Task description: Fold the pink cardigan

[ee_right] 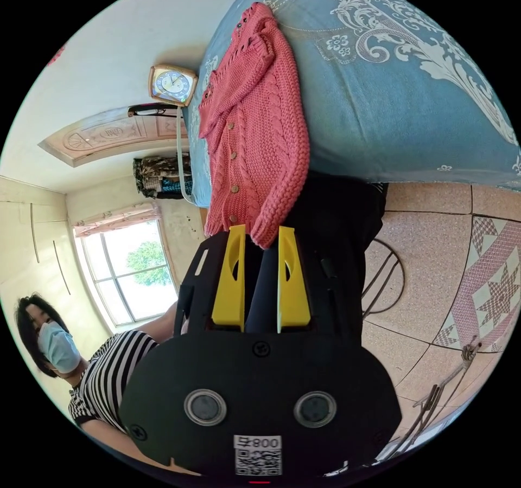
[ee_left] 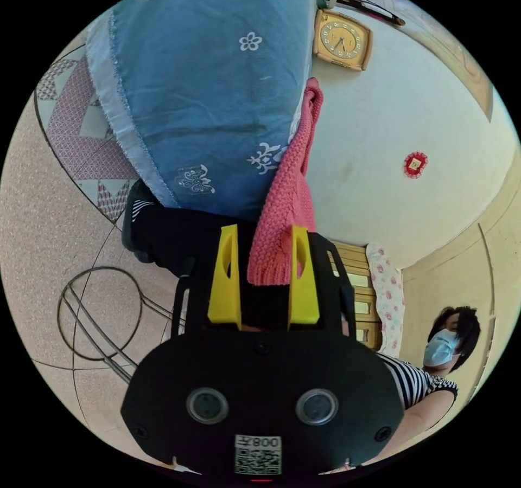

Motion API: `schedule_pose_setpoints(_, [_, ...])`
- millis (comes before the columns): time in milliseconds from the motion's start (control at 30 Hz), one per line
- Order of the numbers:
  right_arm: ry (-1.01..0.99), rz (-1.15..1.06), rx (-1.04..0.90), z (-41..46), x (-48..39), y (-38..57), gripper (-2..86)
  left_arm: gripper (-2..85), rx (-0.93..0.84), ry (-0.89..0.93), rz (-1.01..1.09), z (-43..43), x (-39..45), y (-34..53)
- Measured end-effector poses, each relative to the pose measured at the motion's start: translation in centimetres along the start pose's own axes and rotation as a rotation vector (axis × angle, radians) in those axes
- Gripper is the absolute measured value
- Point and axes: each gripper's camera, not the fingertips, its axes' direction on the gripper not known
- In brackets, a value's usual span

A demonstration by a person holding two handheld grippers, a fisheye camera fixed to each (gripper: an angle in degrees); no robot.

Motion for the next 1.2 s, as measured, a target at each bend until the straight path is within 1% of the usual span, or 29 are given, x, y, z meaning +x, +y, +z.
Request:
schedule_pose_setpoints(133, [0.020, 0.004, -0.013, 0.6, -0.4, -0.8, 7.6, 5.2, -0.026, 0.086, 0.043, -0.2, 0.5, 0.4])
schedule_pose_setpoints(233, [0.017, -0.002, -0.021, 1.0, -0.5, -1.1, 4.1, 3.7, -0.016, 0.116, 0.064, -1.0, 1.2, 1.1])
schedule_pose_setpoints(367, [0.011, -0.004, -0.031, 1.2, -0.3, -1.2, 1.5, 3.1, 0.000, 0.145, 0.085, -2.9, 2.3, 2.4])
schedule_pose_setpoints(533, [-0.002, -0.028, -0.028, 0.2, 0.2, -0.9, 0.5, 2.9, 0.021, 0.160, 0.114, -4.8, 4.0, 3.5])
schedule_pose_setpoints(667, [-0.090, -0.047, -0.004, -1.4, 0.8, -0.3, 0.2, 2.7, 0.043, 0.202, 0.161, -6.0, 6.7, 4.2])
schedule_pose_setpoints(967, [-0.175, -0.163, -0.002, -4.6, 0.6, 0.4, 0.1, 2.5, -0.008, 0.198, 0.317, -6.3, 14.3, 4.9])
schedule_pose_setpoints(1200, [-0.231, -0.246, 0.011, -7.5, 0.1, 0.7, 0.1, 2.4, -0.017, 0.208, 0.374, -6.1, 17.6, 5.8])
